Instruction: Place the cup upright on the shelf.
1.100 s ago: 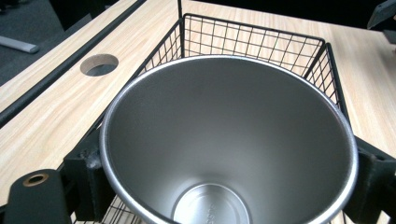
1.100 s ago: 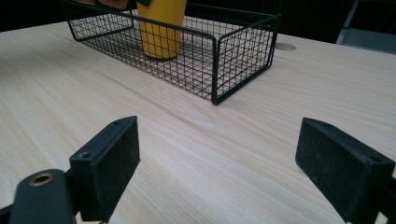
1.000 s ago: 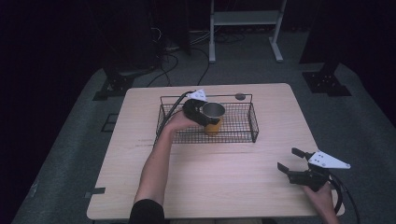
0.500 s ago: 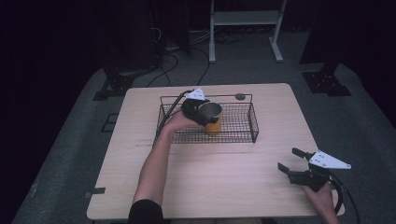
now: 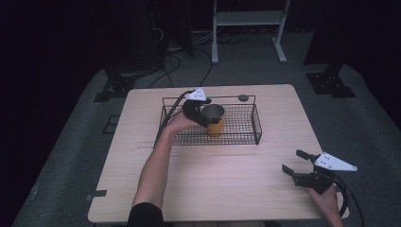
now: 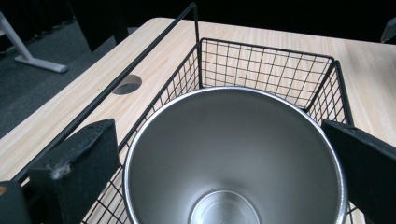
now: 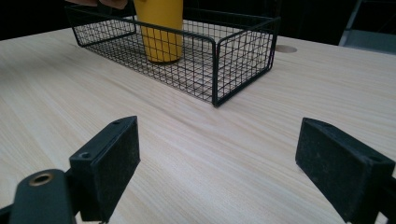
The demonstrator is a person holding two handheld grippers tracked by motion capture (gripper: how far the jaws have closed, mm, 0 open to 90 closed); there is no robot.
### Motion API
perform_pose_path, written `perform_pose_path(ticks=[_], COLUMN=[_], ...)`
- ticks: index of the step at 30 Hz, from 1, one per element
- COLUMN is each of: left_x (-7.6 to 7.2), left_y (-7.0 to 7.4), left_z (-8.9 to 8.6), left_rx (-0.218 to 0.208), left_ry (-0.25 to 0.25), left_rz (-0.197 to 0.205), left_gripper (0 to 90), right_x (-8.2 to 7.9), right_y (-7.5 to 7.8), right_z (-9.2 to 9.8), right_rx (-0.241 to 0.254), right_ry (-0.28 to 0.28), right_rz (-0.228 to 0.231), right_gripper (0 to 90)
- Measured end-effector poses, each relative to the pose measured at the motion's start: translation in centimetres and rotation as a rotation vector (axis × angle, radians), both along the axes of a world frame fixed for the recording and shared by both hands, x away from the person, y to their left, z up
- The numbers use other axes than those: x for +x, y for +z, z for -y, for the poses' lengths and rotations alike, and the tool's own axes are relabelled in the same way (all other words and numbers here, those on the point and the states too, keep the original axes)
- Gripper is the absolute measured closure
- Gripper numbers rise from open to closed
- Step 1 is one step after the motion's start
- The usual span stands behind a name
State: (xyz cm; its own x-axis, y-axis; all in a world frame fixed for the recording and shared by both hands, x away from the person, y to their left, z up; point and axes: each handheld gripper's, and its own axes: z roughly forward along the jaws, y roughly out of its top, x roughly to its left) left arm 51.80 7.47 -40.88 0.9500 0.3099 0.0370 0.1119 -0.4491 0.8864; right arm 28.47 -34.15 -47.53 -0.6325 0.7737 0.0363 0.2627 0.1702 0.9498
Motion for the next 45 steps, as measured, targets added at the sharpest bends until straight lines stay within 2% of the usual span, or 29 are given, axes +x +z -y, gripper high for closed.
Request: perform_pose_path(ticks=[25, 28, 37, 45], left_x=[-0.2, -0.4, -1.2, -2.3], left_y=[1.0, 1.5, 2.8, 3.4], left_z=[-0.5, -0.7, -1.0, -1.0], left_rx=[-0.058, -0.084, -0.094, -0.101], left_ry=[0.009, 0.009, 0.001, -0.016], left_rz=[0.022, 0.029, 0.060, 0.075], left_gripper=[0.0, 0.0, 0.0, 0.0], right_x=[0.0, 0.0, 0.0, 0.0], right_y=[0.0, 0.0, 0.0, 0.0], right_z=[0.1, 0.1, 0.0, -0.1], right_rx=[0.007, 0.005, 0.000, -0.007], right_ry=[0.006, 0.006, 0.006, 0.003], right_rz=[-0.003, -0.002, -0.004, -0.006], right_gripper=[12.7, 12.7, 12.7, 12.7])
